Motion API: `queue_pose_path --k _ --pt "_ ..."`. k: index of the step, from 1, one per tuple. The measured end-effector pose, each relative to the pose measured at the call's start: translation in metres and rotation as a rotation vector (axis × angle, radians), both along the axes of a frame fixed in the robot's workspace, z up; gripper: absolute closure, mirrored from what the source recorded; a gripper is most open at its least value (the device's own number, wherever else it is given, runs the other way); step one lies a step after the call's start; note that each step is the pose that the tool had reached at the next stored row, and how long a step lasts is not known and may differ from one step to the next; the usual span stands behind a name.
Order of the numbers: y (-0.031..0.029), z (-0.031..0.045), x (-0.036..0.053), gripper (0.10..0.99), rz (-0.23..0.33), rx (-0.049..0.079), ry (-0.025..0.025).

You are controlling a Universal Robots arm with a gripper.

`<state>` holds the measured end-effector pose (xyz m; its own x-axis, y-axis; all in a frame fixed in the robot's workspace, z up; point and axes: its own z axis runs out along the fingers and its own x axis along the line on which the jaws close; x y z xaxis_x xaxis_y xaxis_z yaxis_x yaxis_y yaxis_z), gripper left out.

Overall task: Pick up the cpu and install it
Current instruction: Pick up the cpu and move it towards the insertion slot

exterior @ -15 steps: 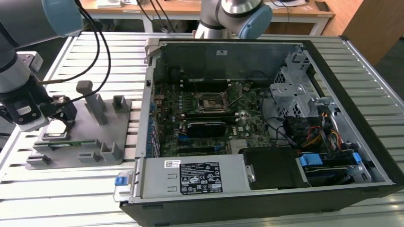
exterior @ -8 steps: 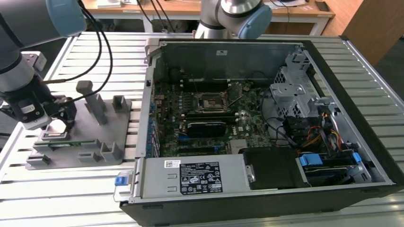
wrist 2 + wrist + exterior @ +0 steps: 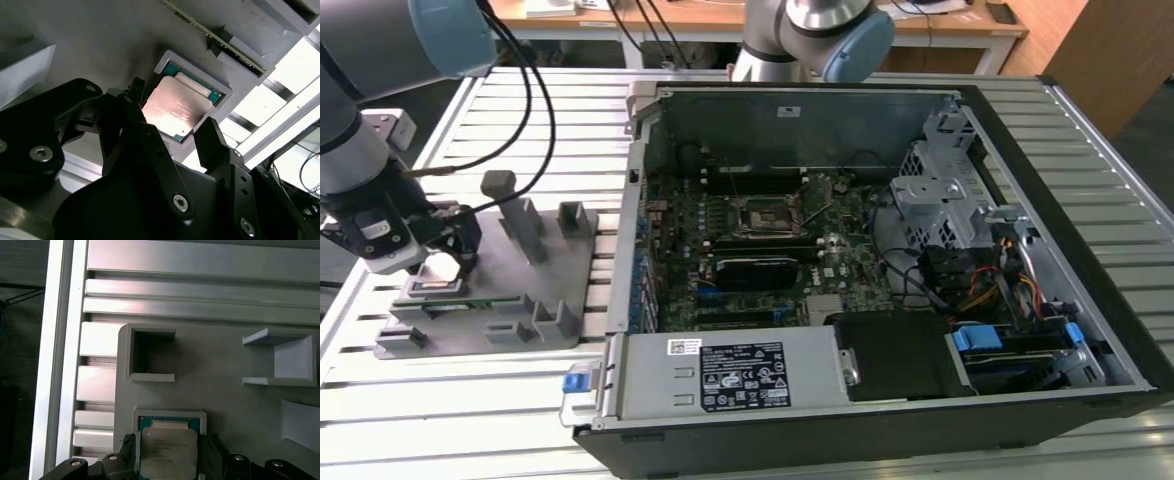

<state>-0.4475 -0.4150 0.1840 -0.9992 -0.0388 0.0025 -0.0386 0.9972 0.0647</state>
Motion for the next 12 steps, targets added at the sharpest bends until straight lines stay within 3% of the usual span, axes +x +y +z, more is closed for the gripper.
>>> queue_pose_path --k 4,12 --pt "0.0000 0.0000 -0.0005 0.412 -0.001 -0.005 -0.0047" --pt "-0.0004 -0.0003 -0.0018 0.412 -0.011 -0.007 -0.0051"
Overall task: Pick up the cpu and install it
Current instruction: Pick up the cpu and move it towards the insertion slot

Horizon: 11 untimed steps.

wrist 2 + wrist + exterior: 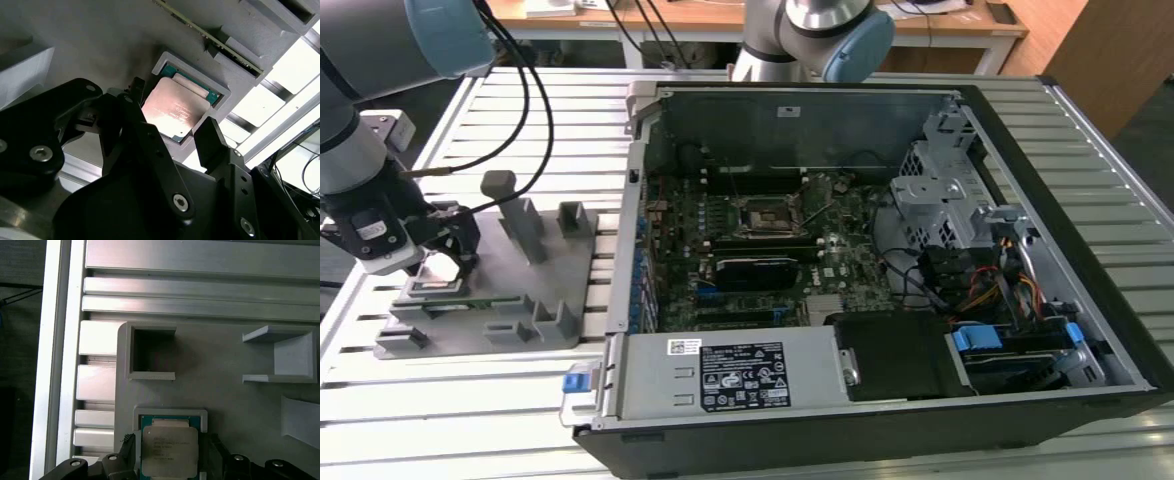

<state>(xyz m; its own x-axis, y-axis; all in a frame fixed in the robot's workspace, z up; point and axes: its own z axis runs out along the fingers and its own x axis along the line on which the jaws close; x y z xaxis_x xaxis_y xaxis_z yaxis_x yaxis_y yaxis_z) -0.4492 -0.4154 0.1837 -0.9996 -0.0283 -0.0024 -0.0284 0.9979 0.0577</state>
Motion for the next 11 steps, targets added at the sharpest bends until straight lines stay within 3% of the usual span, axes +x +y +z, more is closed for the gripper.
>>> queue_pose_path --k 3,5,11 --pt "-0.0004 0.0000 -0.0002 0.427 -0.003 0.000 0.0002" --pt "-0.0005 0.0000 -0.0002 0.545 -0.004 0.000 0.0003" --pt "-0.0005 0.0021 -0.0001 0.545 -0.008 0.000 0.0002"
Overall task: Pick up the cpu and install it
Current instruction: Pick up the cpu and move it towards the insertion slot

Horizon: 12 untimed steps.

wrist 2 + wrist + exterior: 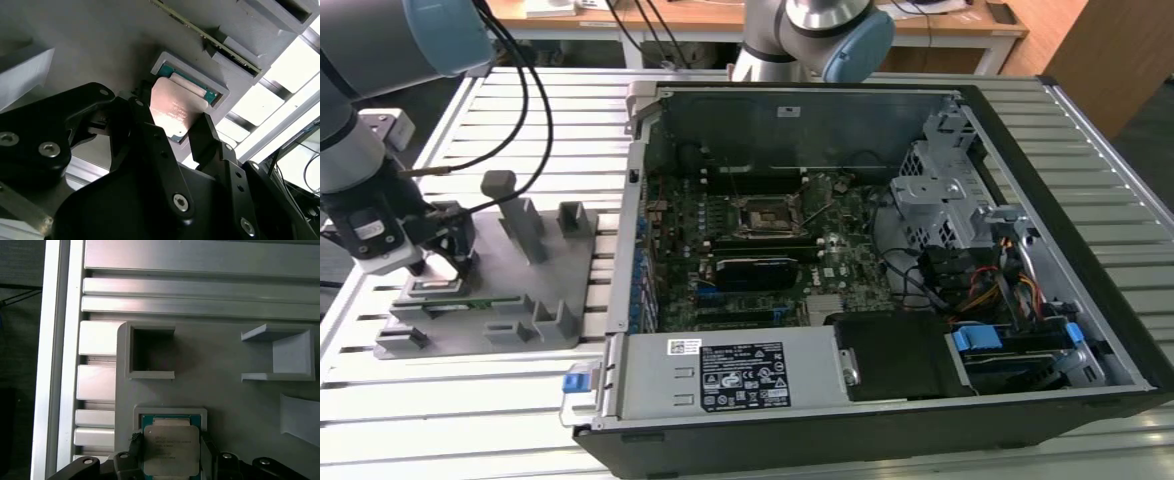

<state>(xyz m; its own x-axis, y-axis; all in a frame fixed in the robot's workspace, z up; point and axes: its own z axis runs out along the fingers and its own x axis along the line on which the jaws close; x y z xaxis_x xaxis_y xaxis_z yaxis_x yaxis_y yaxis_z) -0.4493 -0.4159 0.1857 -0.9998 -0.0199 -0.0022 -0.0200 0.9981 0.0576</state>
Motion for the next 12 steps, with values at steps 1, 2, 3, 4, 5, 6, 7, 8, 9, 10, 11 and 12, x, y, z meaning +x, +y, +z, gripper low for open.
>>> queue_pose_path --k 1,2,3,4,5,6,7,8,9,10,11,12 --pt "0.0000 0.0009 0.0000 0.545 -0.001 0.000 -0.0001" --pt "0.0000 0.0018 0.0000 0.545 -0.001 0.000 -0.0001" --pt "0.0000 0.0029 0.0000 0.545 -0.001 0.000 0.0000" --pt "0.0000 0.0041 0.0000 0.545 -0.001 0.000 0.0000" --pt "0.0000 0.0052 0.0000 0.545 -0.002 0.000 -0.0001" --pt "0.0000 0.0066 0.0000 0.545 -0.002 0.000 0.0001" --pt "0.0000 0.0081 0.0000 0.545 -0.002 0.000 0.0003" --pt "0.0000 0.0096 0.0000 0.545 -0.002 0.000 0.0006" --pt "0.0000 0.0108 0.0000 0.545 -0.002 0.000 0.0010" --pt "0.0000 0.0118 0.0001 0.545 -0.003 0.000 0.0015" --pt "0.0000 0.0129 0.0001 0.545 -0.003 0.000 0.0023" --pt "0.0000 0.0139 0.0000 0.545 -0.003 0.000 0.0031"
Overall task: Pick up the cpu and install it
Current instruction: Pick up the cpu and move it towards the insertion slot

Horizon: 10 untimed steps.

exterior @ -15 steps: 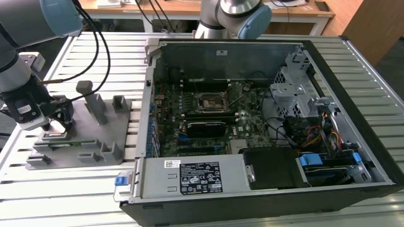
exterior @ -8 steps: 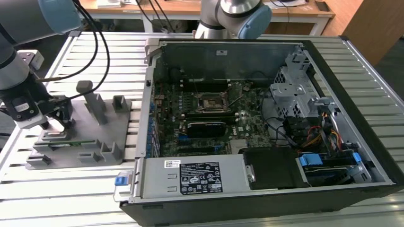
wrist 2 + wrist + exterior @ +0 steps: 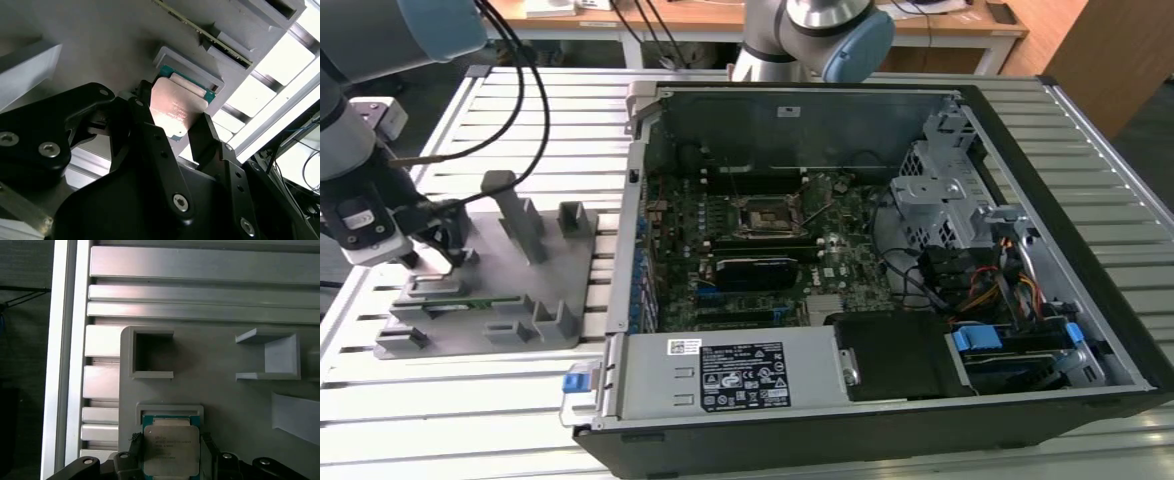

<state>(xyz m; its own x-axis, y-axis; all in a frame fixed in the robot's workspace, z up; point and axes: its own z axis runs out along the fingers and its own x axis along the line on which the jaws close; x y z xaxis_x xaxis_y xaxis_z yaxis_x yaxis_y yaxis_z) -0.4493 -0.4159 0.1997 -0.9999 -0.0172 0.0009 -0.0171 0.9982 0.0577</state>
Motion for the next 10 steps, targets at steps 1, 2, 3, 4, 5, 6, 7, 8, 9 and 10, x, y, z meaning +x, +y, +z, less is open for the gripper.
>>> queue_pose_path --k 1,2,3,4,5,6,7,8,9,10 --pt "0.0000 0.0011 0.0000 0.545 0.000 0.000 0.0008" --pt "0.0000 0.0020 0.0000 0.545 0.000 0.000 0.0013" --pt "0.0000 0.0030 0.0000 0.545 0.000 0.000 0.0022" --pt "0.0000 0.0038 0.0001 0.545 0.000 0.000 0.0035" --pt "0.0000 0.0048 0.0001 0.545 0.000 0.000 0.0043" --pt "0.0000 0.0057 0.0001 0.545 -0.001 0.000 0.0044" --pt "0.0000 0.0071 0.0001 0.545 -0.001 0.000 0.0044" --pt "0.0000 0.0088 0.0001 0.545 -0.001 0.000 0.0044" --pt "0.0000 0.0099 0.0001 0.545 -0.001 0.000 0.0044" --pt "-0.0001 0.0109 0.0001 0.545 -0.001 0.000 0.0044"
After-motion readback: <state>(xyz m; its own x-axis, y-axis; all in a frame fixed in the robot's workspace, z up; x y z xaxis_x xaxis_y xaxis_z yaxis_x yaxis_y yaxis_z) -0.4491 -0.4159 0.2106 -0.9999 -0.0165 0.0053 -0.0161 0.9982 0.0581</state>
